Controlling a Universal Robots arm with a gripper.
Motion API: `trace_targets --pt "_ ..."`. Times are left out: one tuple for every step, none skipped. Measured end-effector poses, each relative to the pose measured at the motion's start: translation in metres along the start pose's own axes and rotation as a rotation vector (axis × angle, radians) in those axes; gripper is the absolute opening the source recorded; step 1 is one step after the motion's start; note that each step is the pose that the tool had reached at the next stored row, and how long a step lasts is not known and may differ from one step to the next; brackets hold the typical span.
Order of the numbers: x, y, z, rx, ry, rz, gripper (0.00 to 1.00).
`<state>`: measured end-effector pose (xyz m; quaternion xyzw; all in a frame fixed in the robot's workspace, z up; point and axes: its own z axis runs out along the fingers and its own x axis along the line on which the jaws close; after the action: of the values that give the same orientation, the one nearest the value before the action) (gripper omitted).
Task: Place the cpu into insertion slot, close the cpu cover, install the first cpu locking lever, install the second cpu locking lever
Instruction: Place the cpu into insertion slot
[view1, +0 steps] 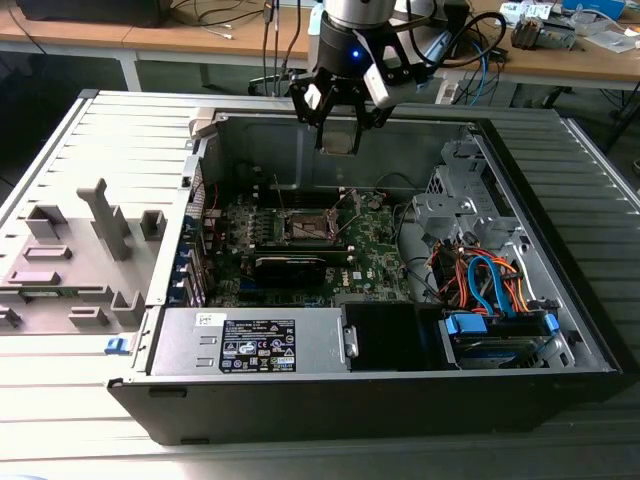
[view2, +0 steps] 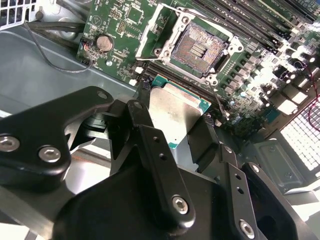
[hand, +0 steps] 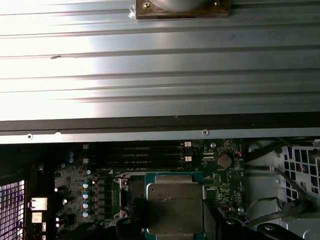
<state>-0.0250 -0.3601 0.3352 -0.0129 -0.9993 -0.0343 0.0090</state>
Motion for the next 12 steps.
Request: trace_targets --pt "0.0 0.0 0.0001 0.0 0.0 0.0 0.55" --pt "0.0001 -0.0001 0.0002 -0.0001 -0.0001 0.0 0.55" --pt "0.0003 -0.0003 0.0003 -0.0002 -0.0001 0.0 0.55" --pt "0.0004 -0.0004 0.0004 -0.0002 -0.0001 0.0 0.55" --pt "0.0011 -0.0021 0.0019 -0.0001 0.0 0.0 0.55" --pt "0.0013 -0.0031 0.0035 -0.0001 -0.0001 0.0 0.55" --pt "0.0013 -0.0032 0.0036 -0.0001 0.0 0.0 0.55" --pt "0.0013 -0.0033 0.0037 -0.0001 -0.0001 0.0 0.55" --pt "0.0013 -0.0034 0.0038 -0.0001 0.0 0.0 0.55" --pt "0.0013 -0.0036 0.004 -0.0002 -0.0001 0.0 0.55" --pt "0.0013 -0.0039 0.0043 -0.0001 -0.0001 0.0 0.55" --pt "0.0013 -0.0041 0.0045 -0.0001 -0.0001 0.0 0.55"
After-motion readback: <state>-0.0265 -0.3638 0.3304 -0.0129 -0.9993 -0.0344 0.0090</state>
